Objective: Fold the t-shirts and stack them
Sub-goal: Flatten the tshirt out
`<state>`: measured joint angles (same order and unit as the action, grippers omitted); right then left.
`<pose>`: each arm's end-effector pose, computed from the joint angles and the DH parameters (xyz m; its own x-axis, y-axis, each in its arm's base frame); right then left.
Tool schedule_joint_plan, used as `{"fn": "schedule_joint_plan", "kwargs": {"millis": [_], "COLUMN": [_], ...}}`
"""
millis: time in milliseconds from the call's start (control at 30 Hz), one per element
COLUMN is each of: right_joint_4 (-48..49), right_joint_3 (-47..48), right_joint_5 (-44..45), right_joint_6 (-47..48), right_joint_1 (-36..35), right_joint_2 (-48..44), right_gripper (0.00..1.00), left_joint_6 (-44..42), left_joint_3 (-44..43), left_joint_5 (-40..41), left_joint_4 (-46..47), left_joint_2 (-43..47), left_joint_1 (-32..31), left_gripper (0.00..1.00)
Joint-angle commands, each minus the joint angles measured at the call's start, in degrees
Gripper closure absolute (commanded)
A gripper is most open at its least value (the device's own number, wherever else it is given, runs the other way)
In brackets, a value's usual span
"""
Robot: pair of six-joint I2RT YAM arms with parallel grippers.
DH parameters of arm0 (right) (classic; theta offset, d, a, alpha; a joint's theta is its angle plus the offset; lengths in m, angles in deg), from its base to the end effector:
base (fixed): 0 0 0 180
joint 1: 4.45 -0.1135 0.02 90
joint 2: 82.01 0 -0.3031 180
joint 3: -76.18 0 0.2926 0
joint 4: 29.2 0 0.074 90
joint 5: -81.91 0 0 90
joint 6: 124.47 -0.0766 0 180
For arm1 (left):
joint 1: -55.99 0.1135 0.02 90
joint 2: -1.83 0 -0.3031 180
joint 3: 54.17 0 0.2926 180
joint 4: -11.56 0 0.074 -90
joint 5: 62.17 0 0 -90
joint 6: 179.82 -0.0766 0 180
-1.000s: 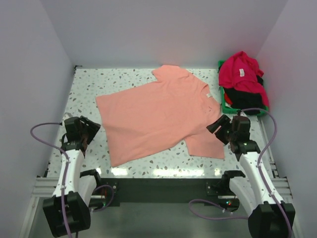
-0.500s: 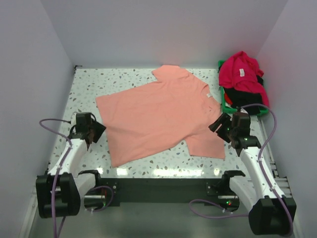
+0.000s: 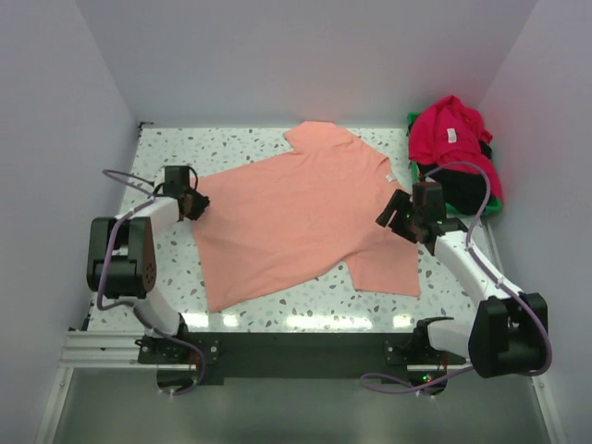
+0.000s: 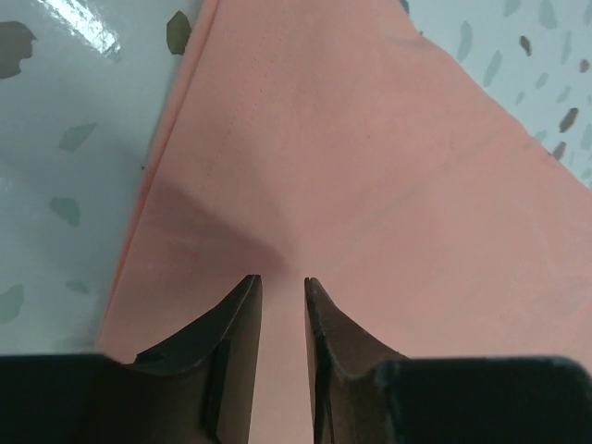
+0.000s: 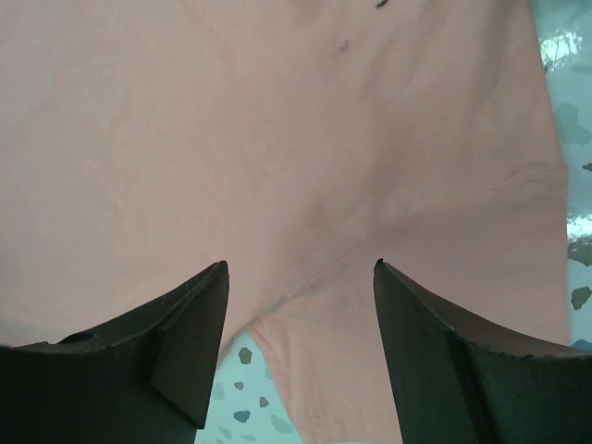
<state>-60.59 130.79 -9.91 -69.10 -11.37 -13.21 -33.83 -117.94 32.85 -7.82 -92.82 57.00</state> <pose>0.2970 0.0385 0.2168 -0.6644 0.4915 -0.5630 0.2857 0.8631 0.4164 0.3916 0.0136 0.1498 -0.3691 -0.8324 -0.4134 -0.6784 0.5453 -0.4923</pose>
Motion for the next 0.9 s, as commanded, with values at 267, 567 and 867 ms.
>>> {"fn": "schedule_joint_plan", "kwargs": {"millis": [267,567,867], "right_joint_4": [2.68,3.38,2.06], "right_joint_3": [8.19,11.79,11.62], "right_joint_5": [4.99,5.17,4.81], "right_joint_6": [2.64,2.11,1.24], "right_joint_1": [-3.89,-8.73,-8.99], "right_joint_2": [5.91,11.52,9.78], "right_gripper": [0.32,0.32,0.31], "left_joint_6": [-3.78,-9.23,-8.89], "left_joint_3": [-24.33,-48.59,-43.59], "left_joint_5": [6.15,5.71,-0.98], "left_joint_4": [-6.77,-10.38,-5.9], "left_joint_2": [-24.14,-39.01,-24.73], "left_joint_1": [4.86,8.83,8.56], "left_gripper": [0.73,0.66,0.34]}}
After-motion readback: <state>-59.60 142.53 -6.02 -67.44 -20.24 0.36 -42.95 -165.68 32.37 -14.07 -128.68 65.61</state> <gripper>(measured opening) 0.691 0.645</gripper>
